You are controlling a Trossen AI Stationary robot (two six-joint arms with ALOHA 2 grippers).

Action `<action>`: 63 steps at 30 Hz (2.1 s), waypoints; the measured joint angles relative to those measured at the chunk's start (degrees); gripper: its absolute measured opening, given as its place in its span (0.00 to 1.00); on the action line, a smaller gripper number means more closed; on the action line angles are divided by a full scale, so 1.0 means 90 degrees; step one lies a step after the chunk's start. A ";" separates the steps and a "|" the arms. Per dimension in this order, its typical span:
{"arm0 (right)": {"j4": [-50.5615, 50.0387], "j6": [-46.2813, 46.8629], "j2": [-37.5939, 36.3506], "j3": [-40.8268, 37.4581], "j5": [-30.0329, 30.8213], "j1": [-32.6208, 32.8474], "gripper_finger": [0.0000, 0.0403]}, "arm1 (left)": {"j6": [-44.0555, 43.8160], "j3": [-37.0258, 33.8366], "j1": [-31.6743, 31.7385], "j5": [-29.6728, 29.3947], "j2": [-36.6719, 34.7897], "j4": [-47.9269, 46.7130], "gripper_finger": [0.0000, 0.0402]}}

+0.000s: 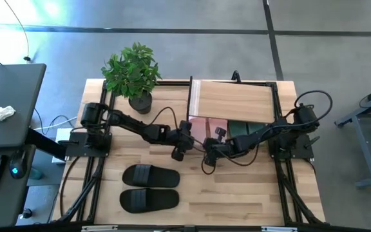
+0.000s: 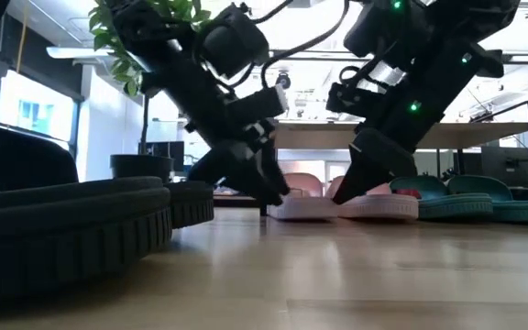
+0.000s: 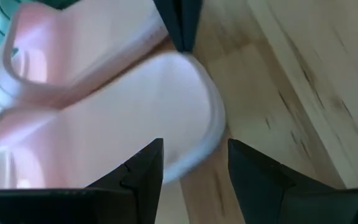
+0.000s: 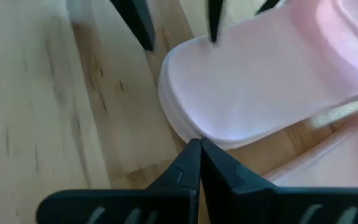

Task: Pick and place slides into the shelf
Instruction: Put the pink slide under the shelf

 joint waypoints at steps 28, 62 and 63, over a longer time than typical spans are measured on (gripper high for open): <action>-0.1422 0.0248 -0.1108 0.0013 0.0089 0.0481 0.00 | 0.0458 0.0827 0.0238 -0.0115 0.0533 -0.0917 0.41; 0.0179 0.1197 -0.1332 -0.1704 0.0263 0.0391 0.00 | 0.0692 0.0822 0.0287 -0.1028 0.0530 -0.0931 0.41; 0.0191 0.1164 -0.1333 -0.1704 0.0262 0.0346 0.00 | 0.0692 0.0822 0.0286 -0.1028 0.0530 -0.0926 0.41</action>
